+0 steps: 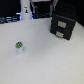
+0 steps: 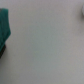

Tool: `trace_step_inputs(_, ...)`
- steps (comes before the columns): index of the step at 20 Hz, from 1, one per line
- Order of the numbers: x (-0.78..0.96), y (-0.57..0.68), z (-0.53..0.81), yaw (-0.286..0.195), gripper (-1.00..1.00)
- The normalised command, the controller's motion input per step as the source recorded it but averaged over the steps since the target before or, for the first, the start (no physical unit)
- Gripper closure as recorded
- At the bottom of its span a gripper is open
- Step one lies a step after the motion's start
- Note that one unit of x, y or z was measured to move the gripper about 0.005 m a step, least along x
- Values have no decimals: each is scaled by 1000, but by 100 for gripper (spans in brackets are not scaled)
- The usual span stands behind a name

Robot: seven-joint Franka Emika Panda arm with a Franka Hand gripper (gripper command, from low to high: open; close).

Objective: Open the kcup holder, insert the kcup into the holder, and close the kcup holder

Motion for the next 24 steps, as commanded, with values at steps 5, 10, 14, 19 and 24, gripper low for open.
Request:
trace_step_inputs(5, -242, 676, 72, -158, -100)
trace_step_inputs(10, -253, 706, 72, -163, -100)
trace_step_inputs(14, -224, 731, 4, -182, -100)
trace_step_inputs(19, -237, 730, -6, -189, -100)
trace_step_inputs(24, -231, 684, -117, -191, -100)
